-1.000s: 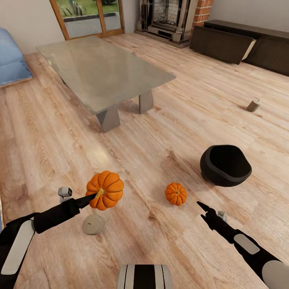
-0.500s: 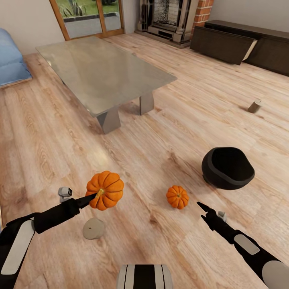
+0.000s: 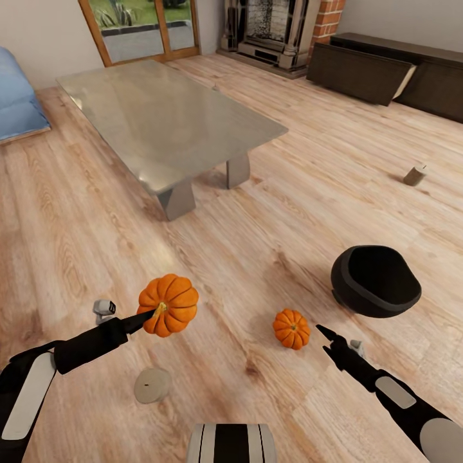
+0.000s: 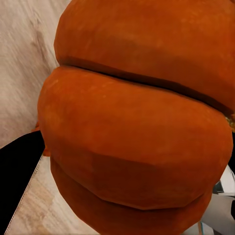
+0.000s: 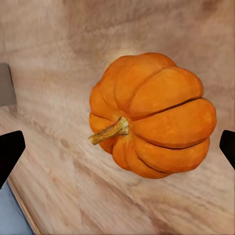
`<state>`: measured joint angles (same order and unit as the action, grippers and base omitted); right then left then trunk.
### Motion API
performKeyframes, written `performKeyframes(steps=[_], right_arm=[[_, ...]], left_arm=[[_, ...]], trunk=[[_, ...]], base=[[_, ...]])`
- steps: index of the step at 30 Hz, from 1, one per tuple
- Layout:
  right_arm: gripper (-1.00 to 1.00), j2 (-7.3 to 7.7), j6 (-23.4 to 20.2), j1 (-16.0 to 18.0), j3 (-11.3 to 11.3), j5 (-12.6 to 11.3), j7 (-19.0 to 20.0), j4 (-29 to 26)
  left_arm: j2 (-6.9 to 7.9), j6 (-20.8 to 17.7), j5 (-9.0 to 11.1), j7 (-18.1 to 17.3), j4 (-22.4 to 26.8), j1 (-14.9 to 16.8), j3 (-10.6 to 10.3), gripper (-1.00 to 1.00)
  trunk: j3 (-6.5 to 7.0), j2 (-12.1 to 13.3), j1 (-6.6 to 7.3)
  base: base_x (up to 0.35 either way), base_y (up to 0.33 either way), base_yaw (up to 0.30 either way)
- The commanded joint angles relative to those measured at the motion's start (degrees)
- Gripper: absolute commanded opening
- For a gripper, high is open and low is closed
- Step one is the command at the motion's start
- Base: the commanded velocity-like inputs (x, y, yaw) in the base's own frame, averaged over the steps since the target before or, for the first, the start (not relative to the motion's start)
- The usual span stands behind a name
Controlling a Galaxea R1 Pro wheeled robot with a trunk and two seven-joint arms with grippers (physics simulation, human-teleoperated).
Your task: Place each of the two pumpkins and all three candles from the living room inside a cabinet in the living room (use any cabinet), then make sure every cabinet is closed, and position the cauldron so it is next to a table in the living room.
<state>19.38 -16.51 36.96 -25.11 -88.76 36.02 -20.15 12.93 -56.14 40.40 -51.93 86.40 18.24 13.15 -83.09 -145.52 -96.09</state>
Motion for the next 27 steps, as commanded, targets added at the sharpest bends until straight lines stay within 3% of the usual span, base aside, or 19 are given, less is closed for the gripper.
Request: performKeyframes(steps=[1, 7, 27], right_arm=[[1.0, 0.05, -0.3, 0.0, -0.3, -0.6, 0.1, 0.3], [1.0, 0.05, -0.3, 0.0, -0.3, -0.6, 0.1, 0.5], [1.0, -0.04, 1.5, 0.0, -0.4, -0.5, -3.5, 0.5]], left_arm=[[0.0, -0.3, 0.1, -0.2, 0.0, 0.0, 0.0, -1.0], [0.05, -0.3, 0.2, -0.2, 0.0, 0.0, 0.0, -1.0], [-0.01, -0.3, 0.3, -0.2, 0.0, 0.0, 0.0, -1.0]], trunk=[[-0.03, 0.0, -0.01], [-0.03, 0.0, -0.01], [-3.36, -0.2, -0.39]], base=[[0.082, 0.057, 0.0], [0.018, 0.012, 0.0], [0.0, 0.0, 0.0]])
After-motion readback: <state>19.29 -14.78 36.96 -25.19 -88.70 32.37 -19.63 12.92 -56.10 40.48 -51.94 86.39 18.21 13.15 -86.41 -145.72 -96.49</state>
